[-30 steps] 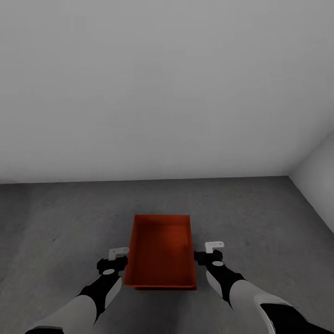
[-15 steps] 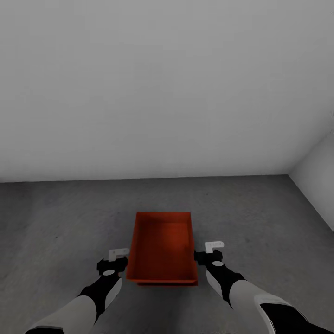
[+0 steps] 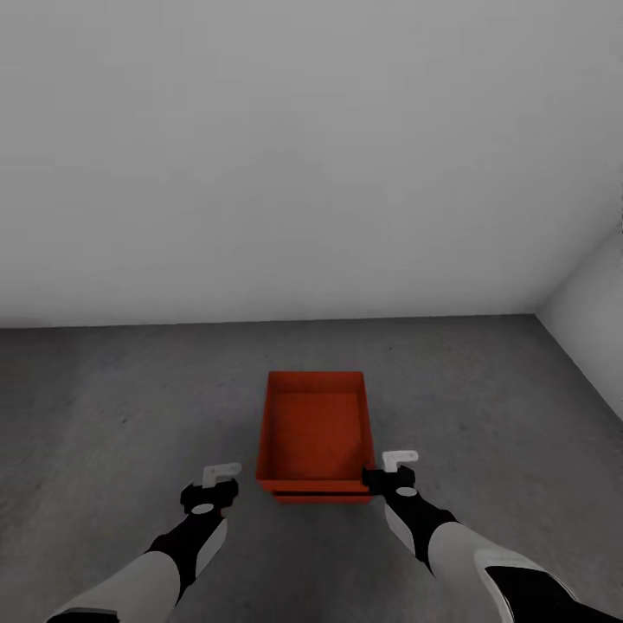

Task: Move the two storage containers from the living room to the garage. In the garage, place one container on the floor and stack the other container on top of it (either order is fine).

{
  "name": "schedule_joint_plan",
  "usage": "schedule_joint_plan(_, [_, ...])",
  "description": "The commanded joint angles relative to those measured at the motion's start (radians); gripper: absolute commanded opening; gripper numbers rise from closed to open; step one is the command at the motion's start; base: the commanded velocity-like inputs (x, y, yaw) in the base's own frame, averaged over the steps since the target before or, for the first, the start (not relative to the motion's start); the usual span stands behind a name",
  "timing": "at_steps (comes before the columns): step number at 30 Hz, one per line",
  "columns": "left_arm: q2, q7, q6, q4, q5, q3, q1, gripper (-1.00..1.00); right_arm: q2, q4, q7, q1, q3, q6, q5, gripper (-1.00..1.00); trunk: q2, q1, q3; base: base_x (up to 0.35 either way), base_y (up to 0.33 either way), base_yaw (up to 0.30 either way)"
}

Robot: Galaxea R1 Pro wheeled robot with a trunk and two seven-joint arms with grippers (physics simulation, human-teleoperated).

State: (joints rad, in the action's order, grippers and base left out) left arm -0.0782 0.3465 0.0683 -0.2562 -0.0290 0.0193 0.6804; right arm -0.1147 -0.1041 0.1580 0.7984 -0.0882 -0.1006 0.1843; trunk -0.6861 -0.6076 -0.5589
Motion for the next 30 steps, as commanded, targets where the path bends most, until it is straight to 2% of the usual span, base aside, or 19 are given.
schedule_joint_plan(1, [0.000, 0.003, 0.004, 0.001, -0.003, 0.002, 0.001, 1.00, 0.000, 0.001, 0.003, 0.001, -0.008, -0.003, 0.010, 1.00, -0.001, 0.000, -0.001, -0.299, 0.130, 0.000])
schedule_joint_plan(25, [0.002, 0.003, 0.004, 0.007, -0.003, 0.003, 0.001, 1.00, -0.012, 0.001, 0.006, 0.001, -0.008, -0.004, 0.009, 1.00, -0.001, 0.000, -0.001, -0.301, 0.129, 0.000])
schedule_joint_plan(30, [0.007, 0.003, 0.005, 0.025, -0.004, 0.002, 0.001, 1.00, -0.008, 0.006, 0.006, 0.001, -0.008, -0.004, 0.010, 1.00, -0.001, 0.000, -0.001, -0.279, 0.117, 0.000])
